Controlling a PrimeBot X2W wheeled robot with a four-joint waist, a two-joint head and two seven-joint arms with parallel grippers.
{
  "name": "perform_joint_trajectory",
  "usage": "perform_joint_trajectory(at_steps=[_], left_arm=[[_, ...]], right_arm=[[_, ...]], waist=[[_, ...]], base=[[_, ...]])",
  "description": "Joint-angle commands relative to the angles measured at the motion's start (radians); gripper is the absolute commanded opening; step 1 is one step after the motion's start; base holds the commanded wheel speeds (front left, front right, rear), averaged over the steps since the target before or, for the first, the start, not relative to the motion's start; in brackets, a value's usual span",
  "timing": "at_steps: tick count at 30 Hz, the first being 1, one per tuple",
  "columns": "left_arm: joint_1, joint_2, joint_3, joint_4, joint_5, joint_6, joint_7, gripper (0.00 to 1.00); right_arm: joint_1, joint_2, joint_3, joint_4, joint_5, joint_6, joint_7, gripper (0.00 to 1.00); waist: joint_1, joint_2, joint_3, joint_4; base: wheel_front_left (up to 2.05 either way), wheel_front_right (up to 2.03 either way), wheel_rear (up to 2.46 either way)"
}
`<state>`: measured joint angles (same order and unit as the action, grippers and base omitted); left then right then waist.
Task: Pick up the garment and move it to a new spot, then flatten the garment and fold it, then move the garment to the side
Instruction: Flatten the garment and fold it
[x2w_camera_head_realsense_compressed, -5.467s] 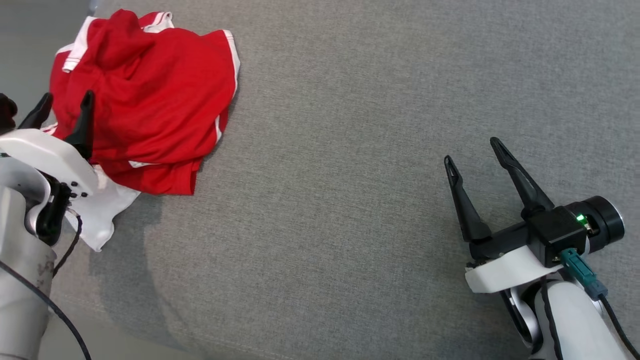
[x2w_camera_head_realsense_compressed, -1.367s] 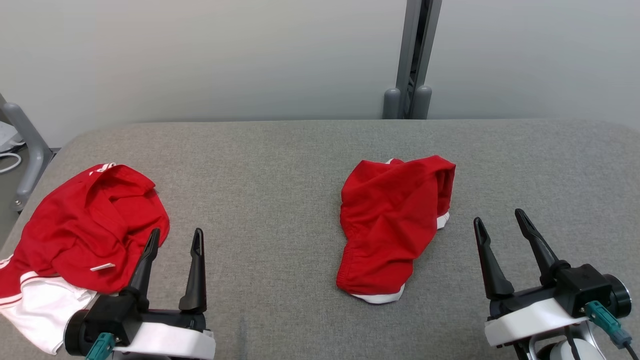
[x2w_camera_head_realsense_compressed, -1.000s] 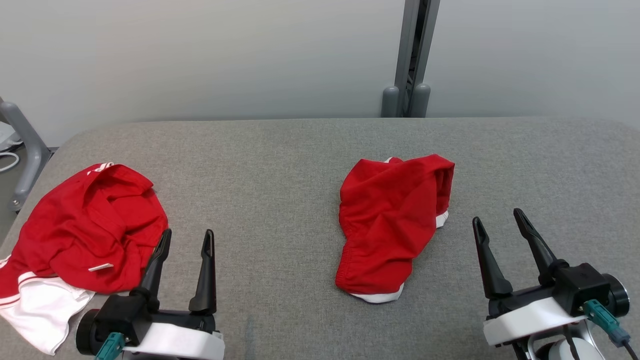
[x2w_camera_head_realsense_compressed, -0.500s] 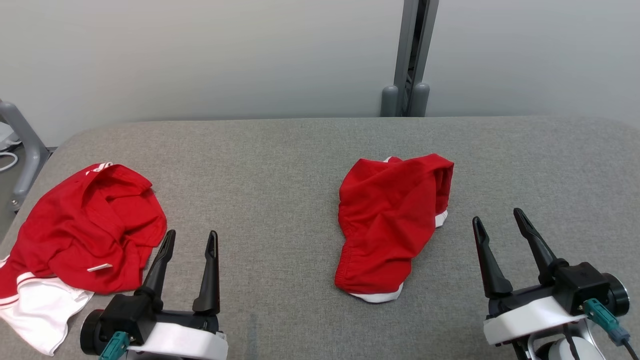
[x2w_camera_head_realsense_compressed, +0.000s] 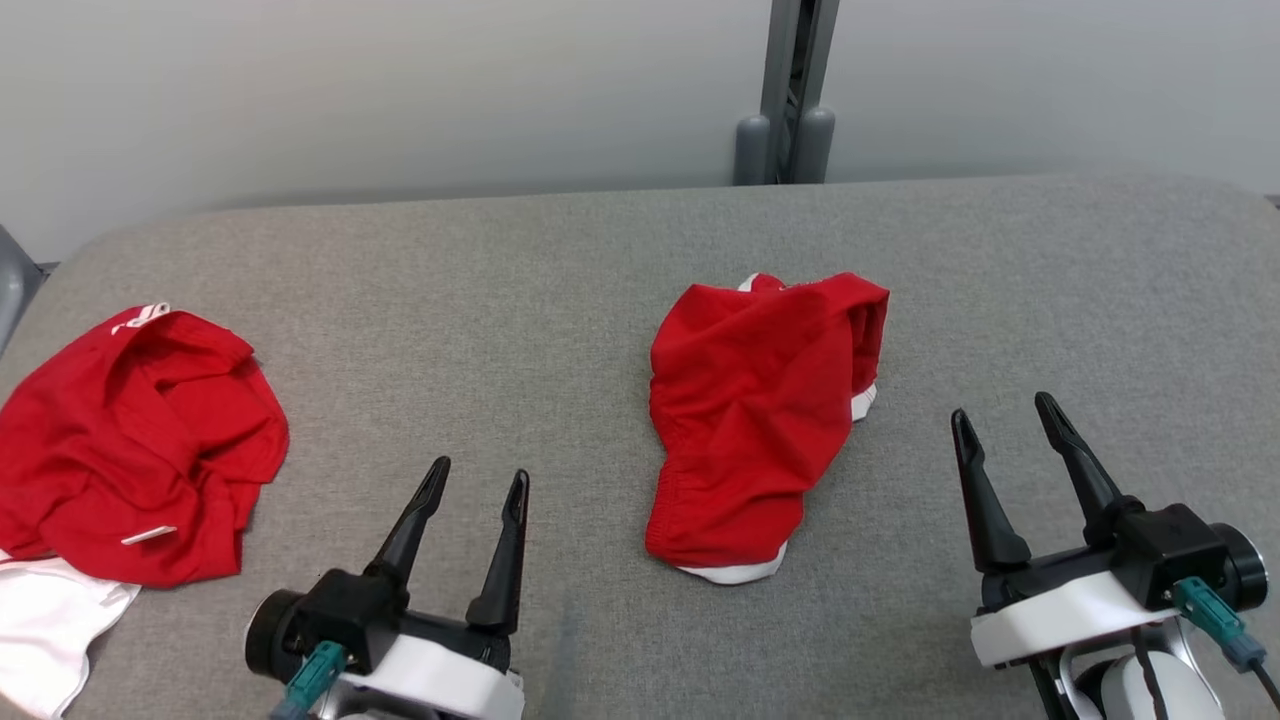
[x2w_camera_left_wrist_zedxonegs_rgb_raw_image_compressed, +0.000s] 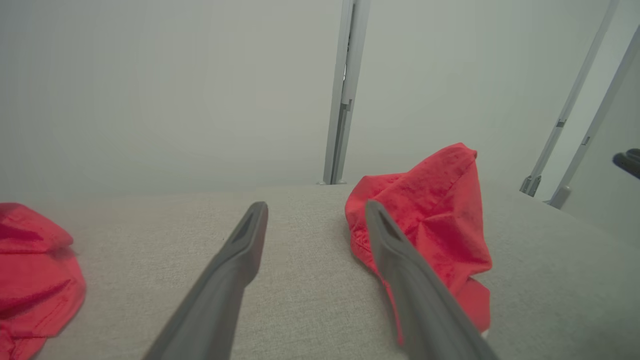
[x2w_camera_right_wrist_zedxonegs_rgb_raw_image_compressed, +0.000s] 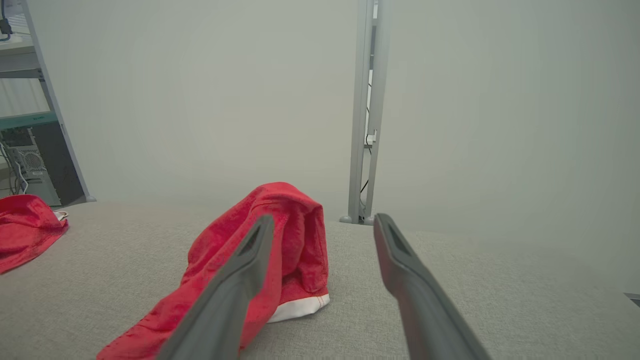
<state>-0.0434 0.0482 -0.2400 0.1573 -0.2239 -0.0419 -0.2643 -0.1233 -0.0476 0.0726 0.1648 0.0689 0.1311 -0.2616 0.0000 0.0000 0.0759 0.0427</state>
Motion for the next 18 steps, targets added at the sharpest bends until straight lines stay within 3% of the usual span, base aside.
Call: perform_joint_trajectory(at_steps=[1, 10, 18], left_arm=[[-0.020, 0.004, -0.005, 0.008, 0.000, 0.004, -0.001, 1.00], [-0.119, 0.005, -0.175, 0.210, -0.019, -0.041, -0.001, 1.00], [-0.186, 0.005, -0.231, 0.325, -0.075, -0.026, -0.001, 1.00]], right_arm=[[-0.013, -0.005, -0.003, -0.004, -0.003, -0.001, -0.004, 1.00], [-0.039, -0.005, -0.001, -0.012, 0.011, -0.001, -0.004, 1.00], [-0.057, -0.005, 0.011, -0.023, 0.005, -0.001, -0.004, 1.00]], waist=[[0.0000, 0.0000, 0.030, -0.022], [0.0000, 0.0000, 0.116, -0.091], [0.0000, 0.0000, 0.145, -0.129]], base=[[0.00, 0.00, 0.00], [0.00, 0.00, 0.00], [0.00, 0.00, 0.00]])
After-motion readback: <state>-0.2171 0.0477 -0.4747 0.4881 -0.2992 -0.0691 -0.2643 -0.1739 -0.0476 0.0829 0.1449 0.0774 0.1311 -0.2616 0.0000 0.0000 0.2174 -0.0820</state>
